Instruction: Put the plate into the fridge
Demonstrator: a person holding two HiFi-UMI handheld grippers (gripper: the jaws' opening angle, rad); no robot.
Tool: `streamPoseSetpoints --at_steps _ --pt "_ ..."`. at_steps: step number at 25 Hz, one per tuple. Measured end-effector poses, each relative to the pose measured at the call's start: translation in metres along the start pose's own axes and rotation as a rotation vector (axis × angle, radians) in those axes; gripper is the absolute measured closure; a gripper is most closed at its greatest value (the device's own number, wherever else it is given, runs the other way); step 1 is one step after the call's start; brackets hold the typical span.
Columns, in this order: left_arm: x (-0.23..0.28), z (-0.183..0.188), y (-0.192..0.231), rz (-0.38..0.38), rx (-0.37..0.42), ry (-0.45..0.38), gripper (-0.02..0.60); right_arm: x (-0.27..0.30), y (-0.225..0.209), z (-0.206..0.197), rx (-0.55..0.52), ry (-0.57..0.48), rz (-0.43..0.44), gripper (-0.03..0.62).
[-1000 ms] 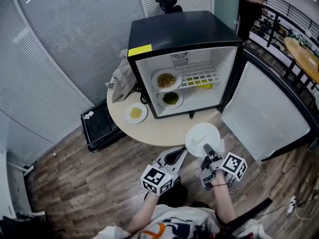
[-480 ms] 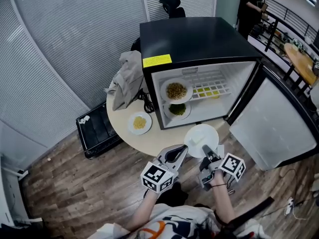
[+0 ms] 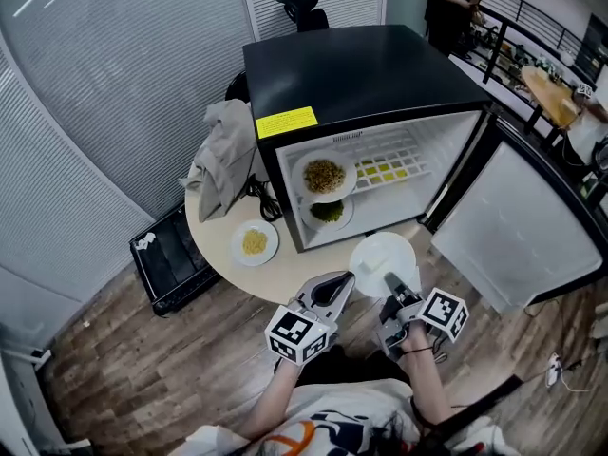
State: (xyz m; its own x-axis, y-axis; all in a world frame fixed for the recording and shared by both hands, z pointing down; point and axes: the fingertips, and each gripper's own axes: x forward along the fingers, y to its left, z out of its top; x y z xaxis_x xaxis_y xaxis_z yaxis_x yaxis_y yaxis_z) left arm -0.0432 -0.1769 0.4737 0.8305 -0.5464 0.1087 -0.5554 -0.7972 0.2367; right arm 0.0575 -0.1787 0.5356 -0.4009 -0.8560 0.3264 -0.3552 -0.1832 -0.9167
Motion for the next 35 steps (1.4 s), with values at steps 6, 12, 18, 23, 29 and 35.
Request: streamPoseSetpoints --at_steps 6,12,18,23,29,35 --pt "0.013 -0.010 -0.005 -0.036 -0.023 0.023 0.571 -0.003 -0.012 0.010 0.016 -0.020 -0.031 0.563" --pt "0.021 -0.010 0.008 -0.030 -0.009 0.040 0.571 0.012 -0.017 0.024 0.035 -0.019 -0.035 0.562" --pt "0.039 -0.007 0.027 0.000 -0.014 0.047 0.571 0.036 -0.020 0.040 0.023 0.010 -0.041 0.563" --pt "0.059 -0.007 0.038 0.011 -0.019 0.064 0.571 0.058 -0.028 0.055 0.037 0.036 -0.054 0.563" --pt "0.084 -0.004 0.054 0.026 -0.023 0.077 0.571 0.088 -0.038 0.078 0.045 0.053 -0.068 0.562" --pt "0.101 -0.009 0.069 0.050 -0.040 0.097 0.571 0.113 -0.052 0.085 0.046 0.091 -0.090 0.563"
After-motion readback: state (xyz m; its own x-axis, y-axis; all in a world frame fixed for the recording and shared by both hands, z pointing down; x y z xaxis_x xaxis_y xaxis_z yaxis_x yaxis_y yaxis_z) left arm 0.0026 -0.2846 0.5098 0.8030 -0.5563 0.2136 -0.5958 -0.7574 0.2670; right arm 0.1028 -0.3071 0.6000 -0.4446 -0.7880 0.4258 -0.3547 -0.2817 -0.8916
